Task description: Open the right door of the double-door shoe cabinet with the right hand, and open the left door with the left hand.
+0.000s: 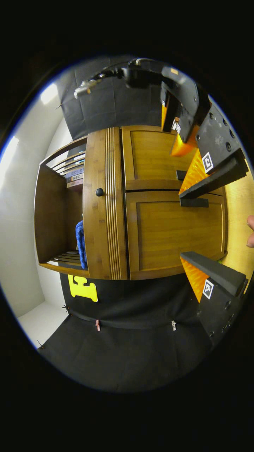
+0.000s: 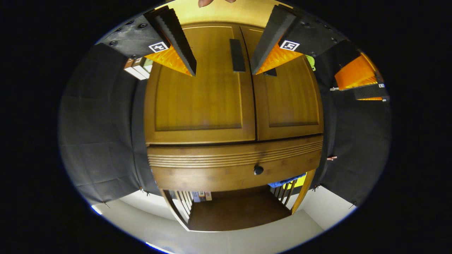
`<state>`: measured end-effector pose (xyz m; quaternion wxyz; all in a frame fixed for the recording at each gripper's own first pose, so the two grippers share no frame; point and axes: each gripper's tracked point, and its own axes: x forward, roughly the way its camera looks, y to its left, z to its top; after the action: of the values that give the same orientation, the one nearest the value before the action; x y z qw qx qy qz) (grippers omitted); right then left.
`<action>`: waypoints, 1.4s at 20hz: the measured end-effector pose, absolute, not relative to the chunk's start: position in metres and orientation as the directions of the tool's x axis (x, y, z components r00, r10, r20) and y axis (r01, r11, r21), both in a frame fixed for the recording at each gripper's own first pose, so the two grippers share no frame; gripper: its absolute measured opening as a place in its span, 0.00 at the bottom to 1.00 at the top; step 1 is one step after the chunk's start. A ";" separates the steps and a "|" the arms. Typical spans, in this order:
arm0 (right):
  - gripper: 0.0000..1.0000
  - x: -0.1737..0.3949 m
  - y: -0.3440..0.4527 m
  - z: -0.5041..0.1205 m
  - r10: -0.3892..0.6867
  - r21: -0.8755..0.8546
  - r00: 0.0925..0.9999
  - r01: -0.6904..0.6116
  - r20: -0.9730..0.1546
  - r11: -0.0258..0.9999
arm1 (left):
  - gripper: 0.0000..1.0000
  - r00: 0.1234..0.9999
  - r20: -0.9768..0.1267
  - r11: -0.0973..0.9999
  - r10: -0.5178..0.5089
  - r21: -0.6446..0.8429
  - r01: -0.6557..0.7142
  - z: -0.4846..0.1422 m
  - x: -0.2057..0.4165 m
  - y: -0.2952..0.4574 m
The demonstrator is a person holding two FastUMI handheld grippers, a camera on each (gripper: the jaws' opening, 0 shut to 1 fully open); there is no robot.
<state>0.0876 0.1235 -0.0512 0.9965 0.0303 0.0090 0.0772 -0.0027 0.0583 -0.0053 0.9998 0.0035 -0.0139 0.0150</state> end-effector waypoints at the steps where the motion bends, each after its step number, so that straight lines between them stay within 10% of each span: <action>1: 0.95 0.098 0.131 -0.062 0.155 0.066 0.988 -0.153 -0.026 0.986 | 0.93 0.999 0.028 1.000 0.025 0.001 -0.025 -0.005 -0.002 0.062; 8: 0.98 0.153 0.154 -0.124 0.109 0.074 0.987 -0.100 -0.120 0.992 | 0.94 1.000 0.017 1.000 -0.007 -0.017 0.008 -0.014 0.004 0.086; 15: 0.45 0.178 0.158 -0.148 0.070 0.103 0.984 -0.054 -0.165 0.993 | 0.93 1.000 0.006 1.000 -0.015 -0.021 0.015 -0.027 0.011 0.107; 21: 0.25 0.176 0.152 -0.151 0.070 0.072 0.982 -0.058 -0.177 0.996 | 0.94 1.000 -0.001 0.999 -0.027 -0.022 0.027 -0.030 0.014 0.101; 28: 0.25 0.126 0.139 -0.145 0.130 0.099 0.975 -0.113 -0.182 0.989 | 0.93 0.999 0.015 0.999 -0.035 -0.013 0.035 -0.026 0.003 0.086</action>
<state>0.1259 0.1394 -0.1445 0.9927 0.0442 0.0944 0.0613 0.0028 0.0859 -0.0262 0.9998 -0.0067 -0.0074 -0.0173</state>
